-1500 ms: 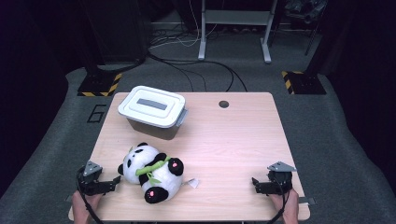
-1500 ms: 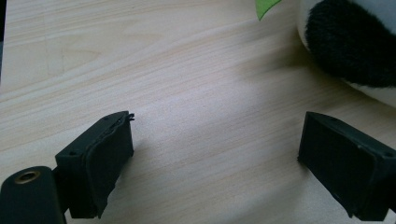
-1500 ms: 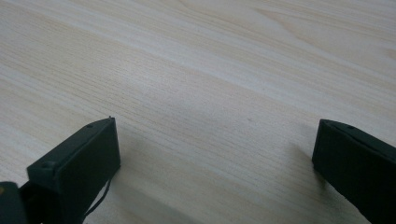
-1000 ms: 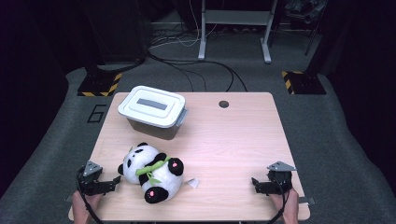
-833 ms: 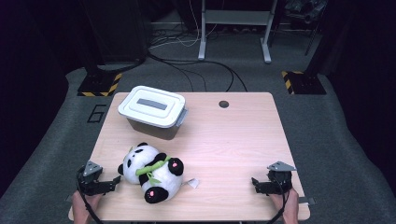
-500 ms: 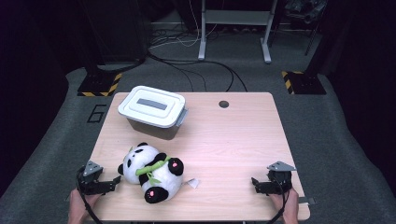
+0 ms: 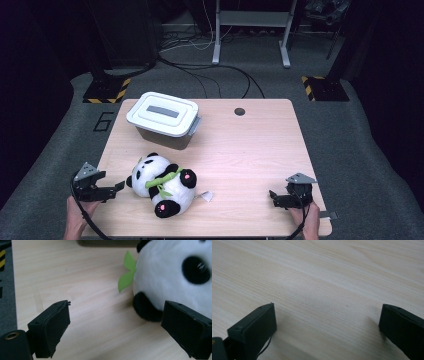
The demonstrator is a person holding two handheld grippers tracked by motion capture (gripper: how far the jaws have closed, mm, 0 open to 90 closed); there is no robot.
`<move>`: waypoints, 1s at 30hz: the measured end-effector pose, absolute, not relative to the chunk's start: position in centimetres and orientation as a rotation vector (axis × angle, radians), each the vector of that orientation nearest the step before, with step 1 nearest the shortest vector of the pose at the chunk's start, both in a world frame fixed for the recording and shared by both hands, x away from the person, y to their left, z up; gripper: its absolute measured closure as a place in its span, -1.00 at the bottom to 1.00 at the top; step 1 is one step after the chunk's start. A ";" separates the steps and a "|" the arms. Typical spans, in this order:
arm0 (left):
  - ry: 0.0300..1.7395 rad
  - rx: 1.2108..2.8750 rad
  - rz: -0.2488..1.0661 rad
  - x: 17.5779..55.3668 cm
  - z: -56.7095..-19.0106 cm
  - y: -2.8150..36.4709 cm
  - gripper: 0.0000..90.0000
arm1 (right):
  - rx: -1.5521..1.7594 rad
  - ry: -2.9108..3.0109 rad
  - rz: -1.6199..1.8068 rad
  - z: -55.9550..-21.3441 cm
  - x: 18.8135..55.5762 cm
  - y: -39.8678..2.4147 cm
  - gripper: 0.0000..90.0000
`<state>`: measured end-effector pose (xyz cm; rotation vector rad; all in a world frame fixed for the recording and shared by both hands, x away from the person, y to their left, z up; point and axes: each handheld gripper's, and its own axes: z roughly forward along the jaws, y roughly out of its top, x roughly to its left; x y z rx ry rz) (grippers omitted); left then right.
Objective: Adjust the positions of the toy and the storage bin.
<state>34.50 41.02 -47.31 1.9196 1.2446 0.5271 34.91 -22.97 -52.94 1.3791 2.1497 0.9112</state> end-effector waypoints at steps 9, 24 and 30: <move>1.200 1.910 0.564 37.3 -44.3 40.3 -0.84 | 1.371 2.155 0.909 -52.9 34.9 -23.1 -0.99; 1.152 1.886 0.550 43.2 -41.5 38.9 -0.83 | 1.373 2.154 0.910 -52.9 34.9 -23.1 -0.97; 1.128 1.902 0.566 44.8 -40.6 37.8 -0.83 | 1.372 2.154 0.910 -52.9 34.9 -23.1 -0.97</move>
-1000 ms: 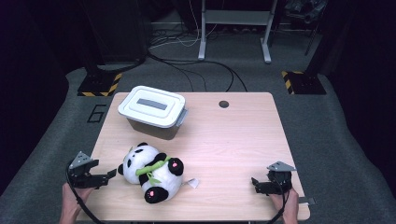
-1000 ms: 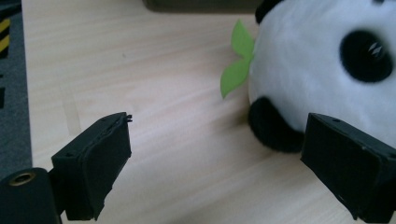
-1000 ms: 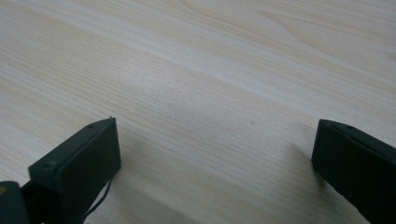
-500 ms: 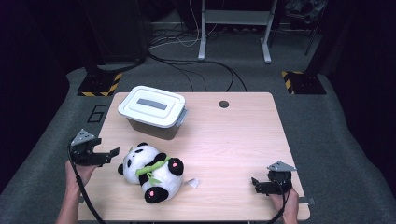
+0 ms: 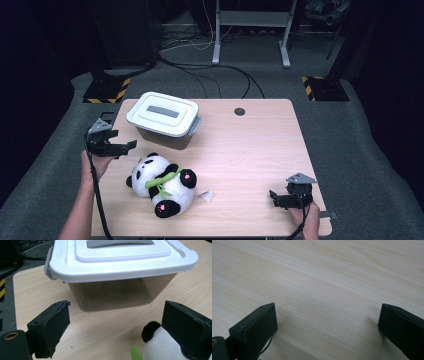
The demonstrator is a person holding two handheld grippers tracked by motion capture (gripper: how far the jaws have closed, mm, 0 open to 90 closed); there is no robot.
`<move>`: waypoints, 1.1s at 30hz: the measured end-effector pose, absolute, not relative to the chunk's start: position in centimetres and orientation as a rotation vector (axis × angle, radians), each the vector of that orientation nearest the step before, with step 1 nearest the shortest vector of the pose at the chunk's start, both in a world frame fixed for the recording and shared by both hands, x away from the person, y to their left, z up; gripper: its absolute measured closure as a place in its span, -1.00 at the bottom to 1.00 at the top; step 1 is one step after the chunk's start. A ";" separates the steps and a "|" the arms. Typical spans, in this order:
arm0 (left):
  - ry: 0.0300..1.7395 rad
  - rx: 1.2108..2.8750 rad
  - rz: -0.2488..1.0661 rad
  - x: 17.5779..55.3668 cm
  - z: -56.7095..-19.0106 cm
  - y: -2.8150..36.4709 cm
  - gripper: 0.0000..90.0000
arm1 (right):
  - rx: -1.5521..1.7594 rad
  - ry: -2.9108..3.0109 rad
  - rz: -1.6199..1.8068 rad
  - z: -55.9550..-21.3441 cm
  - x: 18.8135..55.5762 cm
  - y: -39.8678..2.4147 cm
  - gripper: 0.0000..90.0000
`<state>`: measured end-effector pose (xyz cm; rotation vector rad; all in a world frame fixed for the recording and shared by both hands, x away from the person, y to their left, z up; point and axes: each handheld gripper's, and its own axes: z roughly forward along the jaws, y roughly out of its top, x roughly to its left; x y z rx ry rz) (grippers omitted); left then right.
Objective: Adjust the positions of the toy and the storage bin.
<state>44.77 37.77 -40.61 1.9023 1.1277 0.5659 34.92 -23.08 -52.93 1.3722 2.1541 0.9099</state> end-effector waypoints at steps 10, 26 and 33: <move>1.117 1.918 0.574 47.8 -39.8 36.8 -0.79 | 1.370 2.156 0.911 -52.9 34.9 -23.1 -0.97; 1.114 1.970 0.592 53.3 -39.3 34.6 -0.77 | 1.368 2.157 0.912 -52.9 34.9 -23.1 -0.96; 1.135 2.011 0.570 55.2 -40.3 34.2 -0.77 | 1.365 2.157 0.913 -52.9 34.9 -23.1 -0.95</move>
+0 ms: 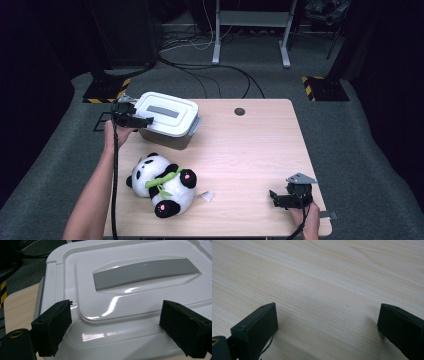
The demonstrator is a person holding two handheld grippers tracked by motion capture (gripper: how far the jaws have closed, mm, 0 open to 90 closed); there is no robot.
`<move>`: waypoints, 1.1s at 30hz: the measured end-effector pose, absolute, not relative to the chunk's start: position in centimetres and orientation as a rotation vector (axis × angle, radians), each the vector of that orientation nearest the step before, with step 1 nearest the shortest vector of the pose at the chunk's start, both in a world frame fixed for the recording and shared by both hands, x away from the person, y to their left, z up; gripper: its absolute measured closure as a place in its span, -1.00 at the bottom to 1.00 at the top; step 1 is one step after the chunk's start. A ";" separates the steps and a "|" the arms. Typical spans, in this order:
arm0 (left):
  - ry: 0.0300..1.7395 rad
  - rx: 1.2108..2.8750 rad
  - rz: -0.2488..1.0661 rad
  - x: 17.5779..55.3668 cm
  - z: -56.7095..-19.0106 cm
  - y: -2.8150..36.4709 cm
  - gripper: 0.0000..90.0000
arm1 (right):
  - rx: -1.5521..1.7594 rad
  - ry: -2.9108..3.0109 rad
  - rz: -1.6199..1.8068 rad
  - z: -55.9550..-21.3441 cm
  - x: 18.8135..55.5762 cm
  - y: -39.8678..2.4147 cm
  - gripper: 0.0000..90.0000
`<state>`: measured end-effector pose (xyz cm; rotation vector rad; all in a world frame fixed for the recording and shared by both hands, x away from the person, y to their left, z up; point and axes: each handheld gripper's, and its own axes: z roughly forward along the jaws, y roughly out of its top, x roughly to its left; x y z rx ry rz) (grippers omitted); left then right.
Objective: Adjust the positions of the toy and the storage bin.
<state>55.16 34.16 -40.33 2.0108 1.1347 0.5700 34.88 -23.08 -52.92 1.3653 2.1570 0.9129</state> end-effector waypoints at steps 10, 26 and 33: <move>1.095 1.976 0.562 55.5 -41.2 33.4 -0.85 | 1.369 2.154 0.911 -52.9 34.8 -23.0 -0.94; 1.042 1.997 0.538 55.3 -41.2 32.1 -0.84 | 1.361 2.154 0.914 -52.9 34.8 -23.0 -0.94; 1.020 2.019 0.525 55.1 -41.1 30.9 -0.84 | 1.361 2.153 0.915 -52.9 34.8 -23.0 -0.94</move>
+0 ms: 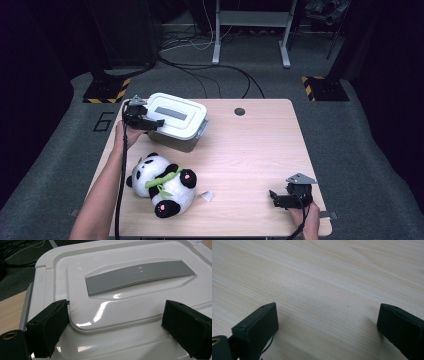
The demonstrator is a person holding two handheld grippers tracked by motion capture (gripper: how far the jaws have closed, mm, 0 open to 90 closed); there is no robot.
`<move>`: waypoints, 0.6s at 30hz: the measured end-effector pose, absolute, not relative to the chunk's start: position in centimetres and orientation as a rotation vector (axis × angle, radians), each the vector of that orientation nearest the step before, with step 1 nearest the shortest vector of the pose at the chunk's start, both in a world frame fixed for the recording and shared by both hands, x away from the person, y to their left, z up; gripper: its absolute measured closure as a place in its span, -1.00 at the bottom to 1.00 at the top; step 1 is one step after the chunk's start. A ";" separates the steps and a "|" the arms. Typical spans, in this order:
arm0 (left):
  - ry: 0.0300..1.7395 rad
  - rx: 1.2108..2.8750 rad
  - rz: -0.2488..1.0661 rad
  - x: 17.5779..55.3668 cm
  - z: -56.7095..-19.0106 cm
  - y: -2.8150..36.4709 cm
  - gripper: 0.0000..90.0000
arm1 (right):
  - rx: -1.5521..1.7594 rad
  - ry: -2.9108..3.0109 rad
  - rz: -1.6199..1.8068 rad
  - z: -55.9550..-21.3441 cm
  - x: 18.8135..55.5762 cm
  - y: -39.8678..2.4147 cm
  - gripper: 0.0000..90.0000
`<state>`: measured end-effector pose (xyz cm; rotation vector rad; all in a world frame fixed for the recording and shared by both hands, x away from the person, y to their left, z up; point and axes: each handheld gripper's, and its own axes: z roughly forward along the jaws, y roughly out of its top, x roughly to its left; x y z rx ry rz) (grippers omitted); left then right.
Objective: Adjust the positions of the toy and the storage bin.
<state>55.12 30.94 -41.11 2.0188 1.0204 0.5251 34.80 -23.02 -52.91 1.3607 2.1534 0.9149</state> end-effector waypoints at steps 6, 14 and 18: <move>0.993 2.031 0.515 54.8 -41.1 29.7 -0.84 | 1.360 2.153 0.914 -52.9 34.8 -23.0 -0.94; 0.938 2.069 0.488 54.4 -41.0 27.9 -0.84 | 1.360 2.152 0.912 -52.9 34.8 -23.0 -0.94; 0.907 2.090 0.466 54.2 -40.9 26.8 -0.84 | 1.358 2.151 0.912 -52.9 34.8 -23.0 -0.94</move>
